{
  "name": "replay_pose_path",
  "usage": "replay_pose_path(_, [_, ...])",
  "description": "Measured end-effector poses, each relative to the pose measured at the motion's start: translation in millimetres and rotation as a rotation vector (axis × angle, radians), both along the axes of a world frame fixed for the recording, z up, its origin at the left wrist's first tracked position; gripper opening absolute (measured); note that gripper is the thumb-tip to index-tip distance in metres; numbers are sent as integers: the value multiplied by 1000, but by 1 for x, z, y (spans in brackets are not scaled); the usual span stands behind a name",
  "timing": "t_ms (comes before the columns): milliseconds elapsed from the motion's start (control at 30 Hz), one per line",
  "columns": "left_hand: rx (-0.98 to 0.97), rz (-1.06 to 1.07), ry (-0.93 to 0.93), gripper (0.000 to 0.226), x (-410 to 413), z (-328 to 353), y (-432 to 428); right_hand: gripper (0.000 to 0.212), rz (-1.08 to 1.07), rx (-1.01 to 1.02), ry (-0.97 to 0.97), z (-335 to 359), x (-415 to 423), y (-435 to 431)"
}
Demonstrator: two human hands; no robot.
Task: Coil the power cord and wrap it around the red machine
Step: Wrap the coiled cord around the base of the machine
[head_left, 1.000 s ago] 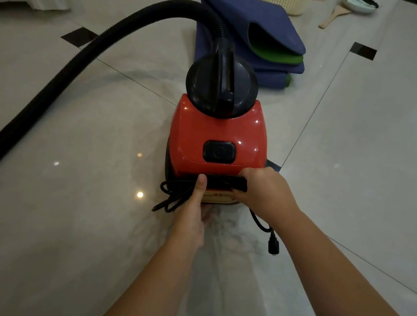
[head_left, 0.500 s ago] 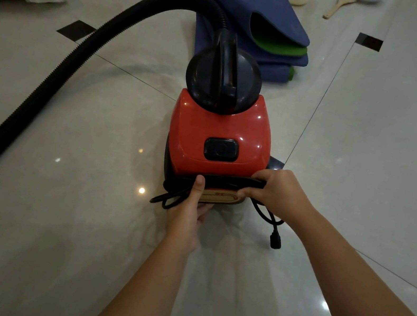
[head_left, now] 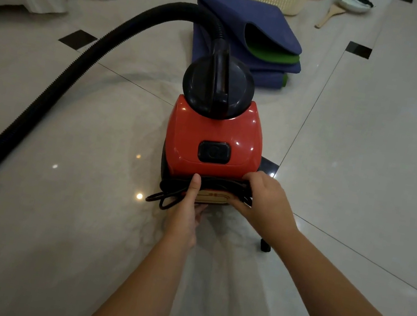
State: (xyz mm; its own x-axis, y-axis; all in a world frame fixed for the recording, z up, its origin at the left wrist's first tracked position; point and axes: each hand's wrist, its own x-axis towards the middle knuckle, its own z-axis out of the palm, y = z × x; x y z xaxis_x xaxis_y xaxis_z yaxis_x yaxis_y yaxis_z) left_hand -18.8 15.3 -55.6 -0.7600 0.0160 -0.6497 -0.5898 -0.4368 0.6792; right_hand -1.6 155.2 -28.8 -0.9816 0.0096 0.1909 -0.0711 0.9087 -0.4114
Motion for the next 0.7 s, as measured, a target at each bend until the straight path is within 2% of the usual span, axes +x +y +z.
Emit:
replay_pose_path(67, [1,-7,14,73,2,1,2,38,47,91,194,-4,3,-3])
replay_pose_path(133, [13,8,22,87,3,1,2,26,116,124,294,-5,-2,-5])
replay_pose_path(167, [21,0,26,86,2,1,1,21,145,135,314,-5,-5,-5])
replay_pose_path(300, [66,-47,3,64,3,-1,-2,24,140,175,316,-11,-8,-6])
replay_pose_path(433, [106,-64,42,52,9,-5,-6,30,106,97,300,-9,-10,-10])
replay_pose_path(533, [87,-76,84,31,14,-8,-10,33,123,47,283,-6,-12,-9])
replay_pose_path(700, [39,-2,83,29,15,-7,-7,34,122,-11,255,-7,-11,-6])
